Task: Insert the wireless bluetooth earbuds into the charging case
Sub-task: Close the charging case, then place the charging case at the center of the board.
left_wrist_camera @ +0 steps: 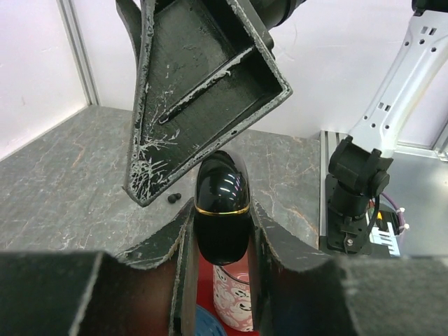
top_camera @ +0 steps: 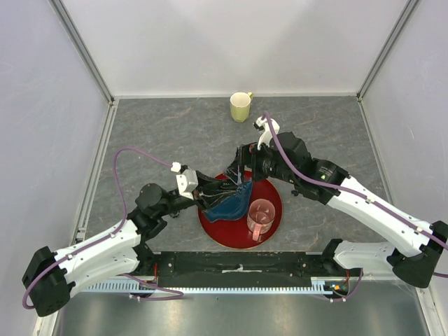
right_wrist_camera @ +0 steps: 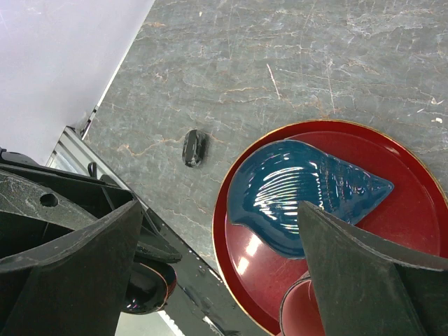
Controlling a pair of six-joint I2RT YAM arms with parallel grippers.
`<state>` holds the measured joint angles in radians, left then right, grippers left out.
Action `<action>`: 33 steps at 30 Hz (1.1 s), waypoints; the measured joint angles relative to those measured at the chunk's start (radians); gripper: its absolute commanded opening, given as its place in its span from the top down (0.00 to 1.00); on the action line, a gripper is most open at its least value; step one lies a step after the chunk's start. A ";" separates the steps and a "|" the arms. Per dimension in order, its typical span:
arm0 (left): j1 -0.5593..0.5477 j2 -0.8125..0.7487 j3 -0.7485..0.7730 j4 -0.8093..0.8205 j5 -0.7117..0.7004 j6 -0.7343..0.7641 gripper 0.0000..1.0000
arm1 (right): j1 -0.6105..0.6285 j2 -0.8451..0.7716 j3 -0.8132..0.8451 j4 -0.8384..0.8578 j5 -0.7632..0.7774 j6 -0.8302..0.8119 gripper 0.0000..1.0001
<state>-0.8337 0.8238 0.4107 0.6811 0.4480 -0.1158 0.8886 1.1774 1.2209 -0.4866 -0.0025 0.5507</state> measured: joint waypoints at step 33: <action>0.297 0.759 0.660 -0.510 0.076 -0.536 0.98 | 0.002 -0.301 -0.138 -0.133 0.655 0.217 0.02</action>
<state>-0.5369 1.5826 1.0706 0.1715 0.5240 -0.6521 0.8902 0.8768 1.0828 -0.6193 0.6525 0.7673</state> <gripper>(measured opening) 0.349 0.979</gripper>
